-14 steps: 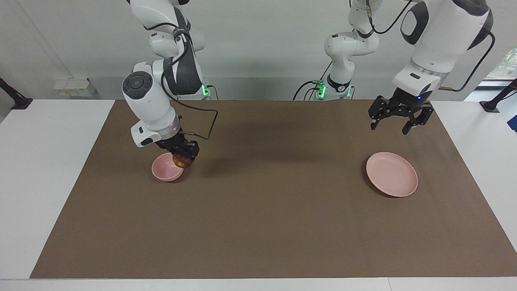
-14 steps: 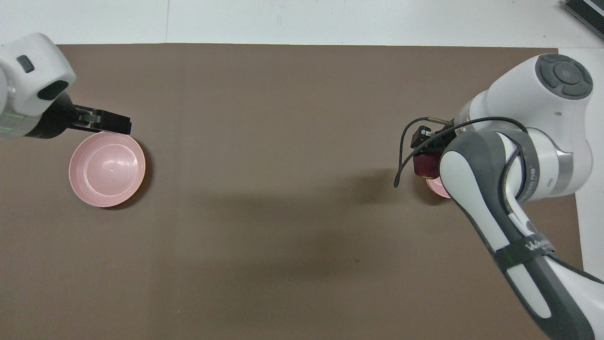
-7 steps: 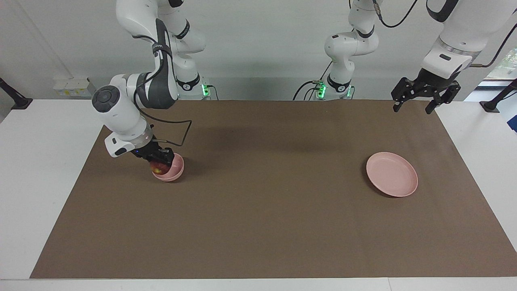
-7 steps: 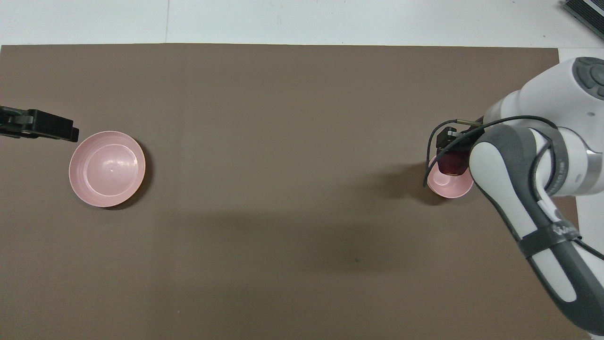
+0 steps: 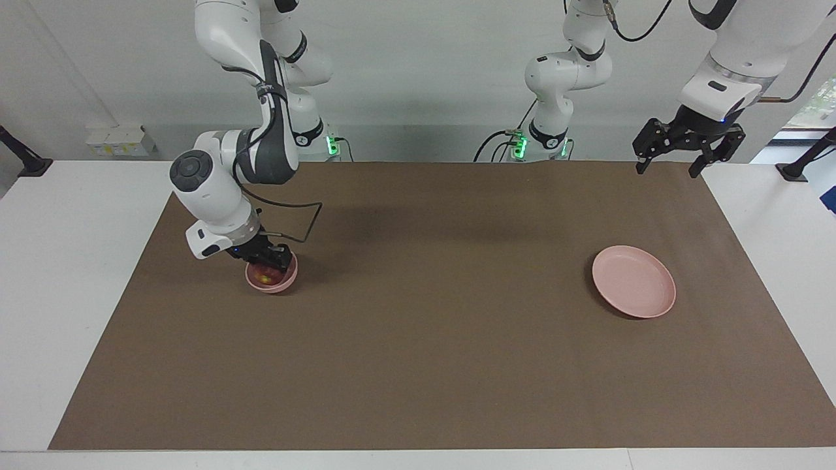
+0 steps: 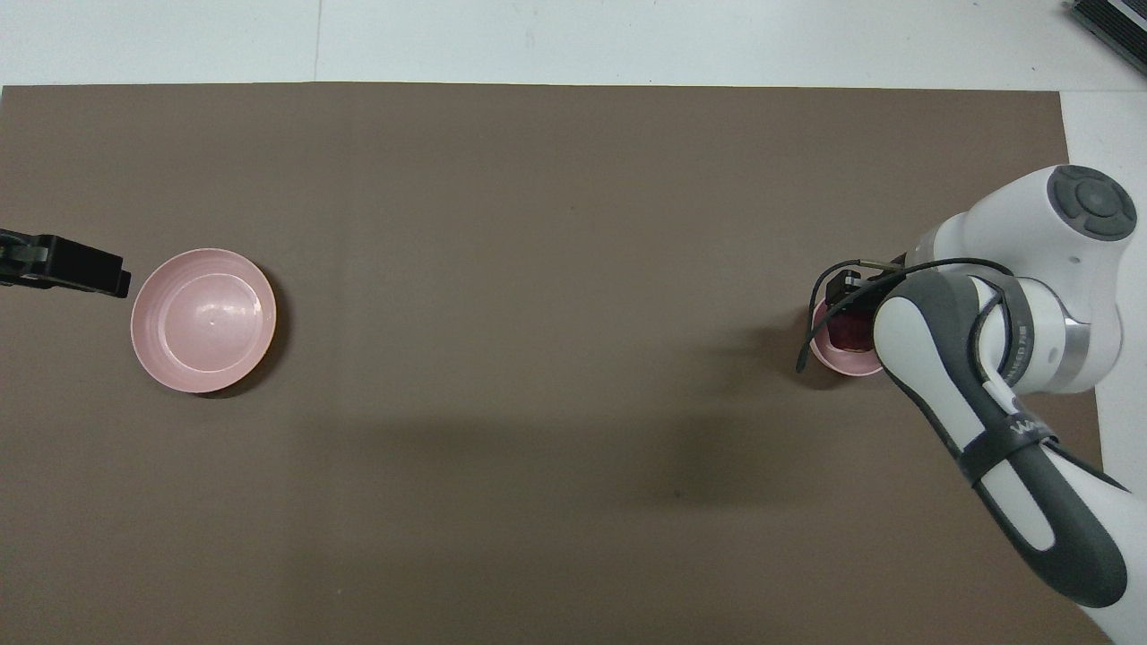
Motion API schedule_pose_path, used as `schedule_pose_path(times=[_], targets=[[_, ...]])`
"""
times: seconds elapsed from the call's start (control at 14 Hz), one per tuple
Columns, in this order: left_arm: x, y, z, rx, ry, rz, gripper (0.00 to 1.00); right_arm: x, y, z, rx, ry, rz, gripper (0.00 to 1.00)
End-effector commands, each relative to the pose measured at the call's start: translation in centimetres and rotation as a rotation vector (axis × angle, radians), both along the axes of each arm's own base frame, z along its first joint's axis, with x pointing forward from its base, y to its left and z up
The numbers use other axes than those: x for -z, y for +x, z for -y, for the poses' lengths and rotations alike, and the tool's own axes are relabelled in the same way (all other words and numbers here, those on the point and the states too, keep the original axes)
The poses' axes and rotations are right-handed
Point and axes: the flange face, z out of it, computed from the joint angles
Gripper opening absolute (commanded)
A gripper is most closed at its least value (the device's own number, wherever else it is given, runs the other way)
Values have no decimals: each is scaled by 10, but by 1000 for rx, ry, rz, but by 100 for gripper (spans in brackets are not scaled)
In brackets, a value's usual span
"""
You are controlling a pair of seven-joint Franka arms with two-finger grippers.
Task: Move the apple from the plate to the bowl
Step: 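Lower the apple into the small pink bowl and open the right gripper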
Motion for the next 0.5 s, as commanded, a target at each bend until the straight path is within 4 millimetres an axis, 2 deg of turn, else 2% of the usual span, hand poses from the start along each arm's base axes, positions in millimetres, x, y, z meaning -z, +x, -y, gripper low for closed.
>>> schedule_pose_path(times=[0.0,0.14,0.21,0.36,0.43], targets=[[0,-13,-4,13,25,-12,100,13,1,0,12,-18,10,9],[-1,-13,-5,11,23,-11,100,15,3,0,20,-19,15,32],[0,-12,-5,10,21,-9,100,15,3,0,22,-18,15,49],[-1,-11,-3,11,14,-2,100,19,3,2,20,-19,6,96],[-1,-11,-3,9,14,-2,100,20,1,4,21,-18,-6,100]])
